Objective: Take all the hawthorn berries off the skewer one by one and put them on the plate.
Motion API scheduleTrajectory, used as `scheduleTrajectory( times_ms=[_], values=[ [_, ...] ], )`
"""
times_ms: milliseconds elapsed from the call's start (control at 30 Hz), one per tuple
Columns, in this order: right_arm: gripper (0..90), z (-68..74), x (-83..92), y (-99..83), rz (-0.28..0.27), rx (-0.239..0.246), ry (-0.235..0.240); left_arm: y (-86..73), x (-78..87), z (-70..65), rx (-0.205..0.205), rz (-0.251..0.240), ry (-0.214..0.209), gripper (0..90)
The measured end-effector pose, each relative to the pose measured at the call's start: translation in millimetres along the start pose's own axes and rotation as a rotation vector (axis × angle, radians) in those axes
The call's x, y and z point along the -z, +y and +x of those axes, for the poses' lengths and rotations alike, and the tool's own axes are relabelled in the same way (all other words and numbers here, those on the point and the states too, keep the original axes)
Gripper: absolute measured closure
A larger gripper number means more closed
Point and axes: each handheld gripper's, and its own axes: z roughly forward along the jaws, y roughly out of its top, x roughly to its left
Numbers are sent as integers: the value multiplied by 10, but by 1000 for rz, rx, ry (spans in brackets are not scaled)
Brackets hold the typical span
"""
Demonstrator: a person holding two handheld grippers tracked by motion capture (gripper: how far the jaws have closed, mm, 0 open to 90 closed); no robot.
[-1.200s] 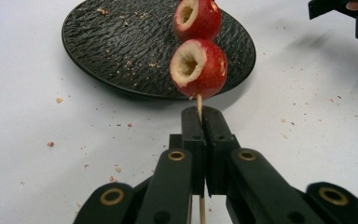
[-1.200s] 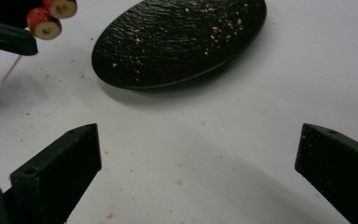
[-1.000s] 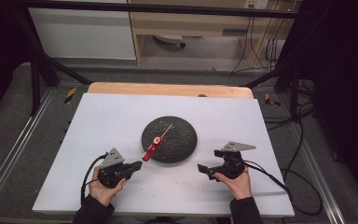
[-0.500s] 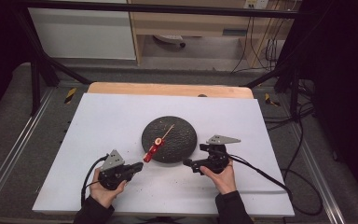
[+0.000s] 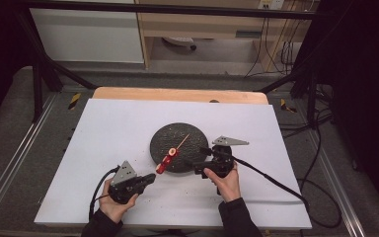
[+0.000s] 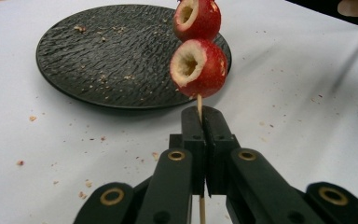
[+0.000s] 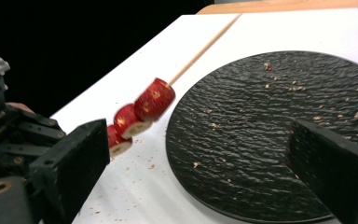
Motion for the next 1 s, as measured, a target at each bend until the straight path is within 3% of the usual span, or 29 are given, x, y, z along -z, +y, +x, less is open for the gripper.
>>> scheduleTrajectory(
  times_ms=[200,500,867,1000],
  values=[
    [173,-4,-15,-4,-3,-19,24,1,-52,-62,-12,6,-10,881],
    [400,-9,-72,-21,-6,-69,82,10,-111,-154,-31,5,-23,881],
    [604,-14,-92,-24,5,-117,115,16,-132,-210,-46,-5,-25,881],
    [627,-18,-102,-26,14,-139,126,13,-131,-207,-46,-6,-25,881]
  ],
)
